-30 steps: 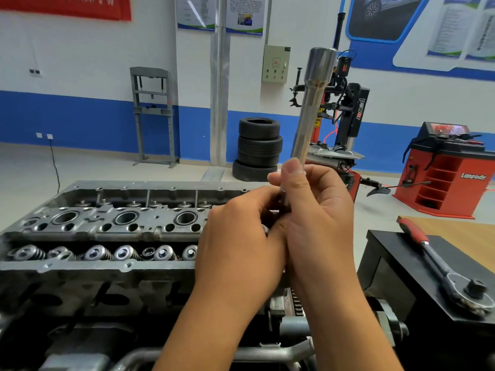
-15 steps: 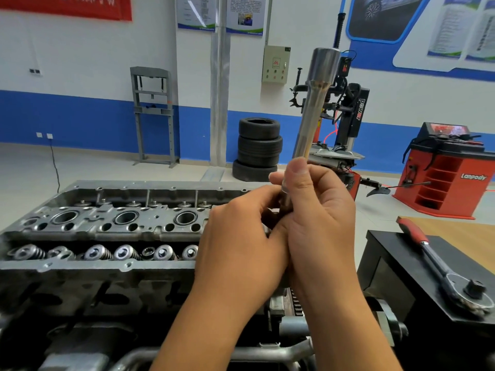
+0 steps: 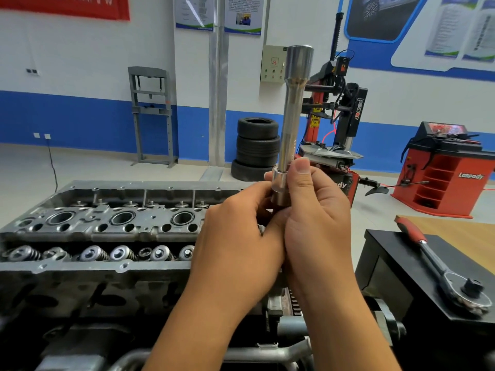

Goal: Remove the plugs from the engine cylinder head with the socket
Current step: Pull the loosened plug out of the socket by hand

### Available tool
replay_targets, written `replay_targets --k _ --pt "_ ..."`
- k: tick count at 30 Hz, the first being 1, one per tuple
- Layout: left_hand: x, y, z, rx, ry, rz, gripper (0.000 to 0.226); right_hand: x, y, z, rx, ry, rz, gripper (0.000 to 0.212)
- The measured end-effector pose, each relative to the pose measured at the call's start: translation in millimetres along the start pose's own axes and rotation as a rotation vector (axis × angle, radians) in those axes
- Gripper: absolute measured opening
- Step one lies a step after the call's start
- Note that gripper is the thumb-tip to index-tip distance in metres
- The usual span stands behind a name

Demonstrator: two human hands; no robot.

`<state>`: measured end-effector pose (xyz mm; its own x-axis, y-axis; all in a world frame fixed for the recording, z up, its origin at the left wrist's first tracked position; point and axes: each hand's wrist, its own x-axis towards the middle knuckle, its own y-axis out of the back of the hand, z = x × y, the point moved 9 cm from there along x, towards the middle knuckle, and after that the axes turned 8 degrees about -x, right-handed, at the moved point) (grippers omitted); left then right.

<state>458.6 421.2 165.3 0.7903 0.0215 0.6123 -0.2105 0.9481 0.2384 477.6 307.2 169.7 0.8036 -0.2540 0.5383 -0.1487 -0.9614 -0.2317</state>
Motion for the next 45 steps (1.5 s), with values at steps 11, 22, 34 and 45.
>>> replay_targets --k 11,22,34,45 --pt "-2.9 1.6 1.3 0.104 -0.003 0.064 0.022 1.2 -0.1 2.6 -0.003 0.002 -0.020 0.037" --pt "-1.6 -0.5 1.1 0.037 0.003 0.014 0.026 1.2 1.8 5.4 0.055 -0.053 -0.001 0.031" --pt "0.2 -2.5 1.5 -0.008 -0.002 -0.042 0.026 1.4 2.1 3.3 -0.061 -0.018 0.015 0.055" --pt "1.3 -5.1 -1.6 -0.027 0.007 -0.067 0.024 1.0 2.7 3.5 -0.062 -0.032 0.032 0.043"
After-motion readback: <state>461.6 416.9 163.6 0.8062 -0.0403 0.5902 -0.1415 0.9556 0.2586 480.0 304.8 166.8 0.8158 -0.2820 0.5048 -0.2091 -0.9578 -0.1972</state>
